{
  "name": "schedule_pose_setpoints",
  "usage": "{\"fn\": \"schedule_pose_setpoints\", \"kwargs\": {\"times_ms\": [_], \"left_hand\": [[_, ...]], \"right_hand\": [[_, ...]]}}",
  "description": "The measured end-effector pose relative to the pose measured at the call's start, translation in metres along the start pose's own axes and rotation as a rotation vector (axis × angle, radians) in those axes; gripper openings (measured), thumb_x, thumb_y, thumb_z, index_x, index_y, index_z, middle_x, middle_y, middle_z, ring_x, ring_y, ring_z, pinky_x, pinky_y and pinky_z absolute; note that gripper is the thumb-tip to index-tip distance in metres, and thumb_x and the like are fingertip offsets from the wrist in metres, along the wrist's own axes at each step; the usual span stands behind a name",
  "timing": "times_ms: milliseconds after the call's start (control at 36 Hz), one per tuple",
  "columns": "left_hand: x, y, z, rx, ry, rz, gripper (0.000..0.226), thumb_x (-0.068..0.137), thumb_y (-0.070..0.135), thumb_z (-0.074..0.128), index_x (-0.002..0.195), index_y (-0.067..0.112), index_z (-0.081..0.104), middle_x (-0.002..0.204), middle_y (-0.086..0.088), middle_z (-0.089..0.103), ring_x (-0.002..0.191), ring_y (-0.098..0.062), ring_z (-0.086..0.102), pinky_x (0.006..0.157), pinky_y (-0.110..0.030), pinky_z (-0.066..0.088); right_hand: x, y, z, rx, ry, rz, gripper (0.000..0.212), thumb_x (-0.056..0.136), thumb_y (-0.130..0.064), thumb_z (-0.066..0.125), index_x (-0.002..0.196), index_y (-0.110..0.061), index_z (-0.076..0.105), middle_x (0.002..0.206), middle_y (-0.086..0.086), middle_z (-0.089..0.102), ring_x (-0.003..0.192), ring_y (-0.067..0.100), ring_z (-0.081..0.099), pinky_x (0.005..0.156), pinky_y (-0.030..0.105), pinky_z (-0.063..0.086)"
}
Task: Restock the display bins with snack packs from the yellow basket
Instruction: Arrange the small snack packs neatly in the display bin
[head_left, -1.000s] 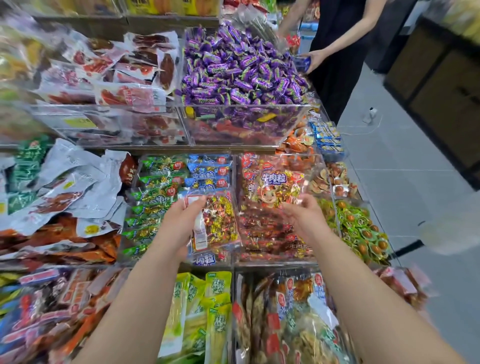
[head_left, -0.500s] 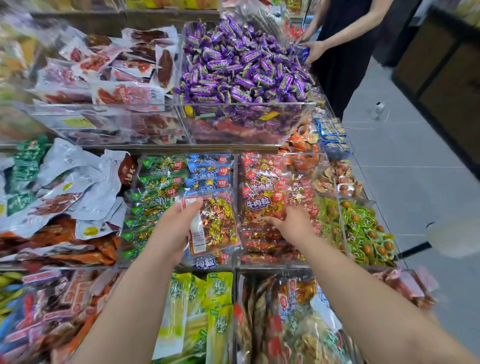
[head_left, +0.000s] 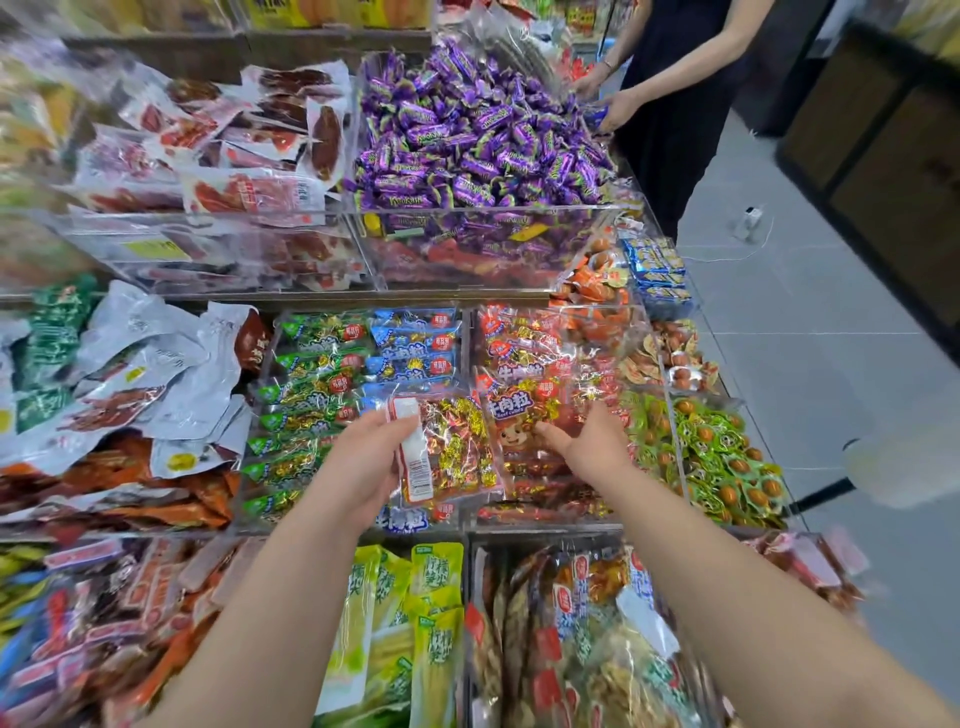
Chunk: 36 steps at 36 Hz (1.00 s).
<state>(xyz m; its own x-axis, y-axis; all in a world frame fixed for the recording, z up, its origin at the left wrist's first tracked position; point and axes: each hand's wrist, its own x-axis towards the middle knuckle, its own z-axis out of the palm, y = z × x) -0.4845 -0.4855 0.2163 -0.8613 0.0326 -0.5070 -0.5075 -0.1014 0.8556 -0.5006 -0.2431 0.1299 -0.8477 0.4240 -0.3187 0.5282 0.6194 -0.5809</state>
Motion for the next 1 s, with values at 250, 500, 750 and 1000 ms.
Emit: {"fn": "schedule_pose_setpoints", "kwargs": {"times_ms": [250,500,750,1000], "left_hand": [[0.0,0.0,0.019,0.346,-0.176,0.054,0.02,0.094,0.026,0.06,0.095,0.008,0.068,0.09,-0.015,0.064,0.082,-0.023,0.053,0.078,-0.037,0.036],[0.01,0.017,0.041,0.65,-0.119,0.248,0.012,0.086,0.041,0.067,0.083,0.03,0.068,0.081,0.015,0.07,0.081,-0.008,0.064,0.07,-0.028,0.049],[0.008,0.019,0.035,0.305,-0.041,0.027,0.035,0.099,0.047,0.044,0.103,0.016,0.06,0.098,-0.009,0.069,0.085,-0.021,0.068,0.075,-0.036,0.058],[0.01,0.021,0.04,-0.077,-0.257,-0.149,0.055,0.085,-0.012,0.06,0.133,0.01,0.045,0.086,-0.011,0.073,0.066,-0.018,0.072,0.053,-0.029,0.056]], "right_hand": [[-0.054,-0.022,-0.034,0.404,-0.196,-0.443,0.052,0.075,-0.045,0.072,0.122,-0.041,0.05,0.125,-0.019,0.048,0.114,0.006,0.05,0.095,0.029,0.047],[-0.051,-0.03,-0.051,0.156,-0.349,-0.516,0.033,0.078,-0.026,0.075,0.109,-0.027,0.063,0.083,-0.012,0.061,0.073,0.007,0.058,0.074,0.035,0.054],[-0.056,-0.014,-0.07,0.63,0.146,-0.615,0.039,0.075,-0.01,0.076,0.083,-0.046,0.066,0.082,-0.026,0.062,0.082,-0.002,0.058,0.074,0.021,0.048],[-0.071,-0.017,-0.063,0.26,0.01,-0.941,0.049,0.071,0.012,0.056,0.099,-0.025,0.072,0.123,-0.011,0.057,0.128,0.017,0.038,0.108,0.029,0.026]]}}
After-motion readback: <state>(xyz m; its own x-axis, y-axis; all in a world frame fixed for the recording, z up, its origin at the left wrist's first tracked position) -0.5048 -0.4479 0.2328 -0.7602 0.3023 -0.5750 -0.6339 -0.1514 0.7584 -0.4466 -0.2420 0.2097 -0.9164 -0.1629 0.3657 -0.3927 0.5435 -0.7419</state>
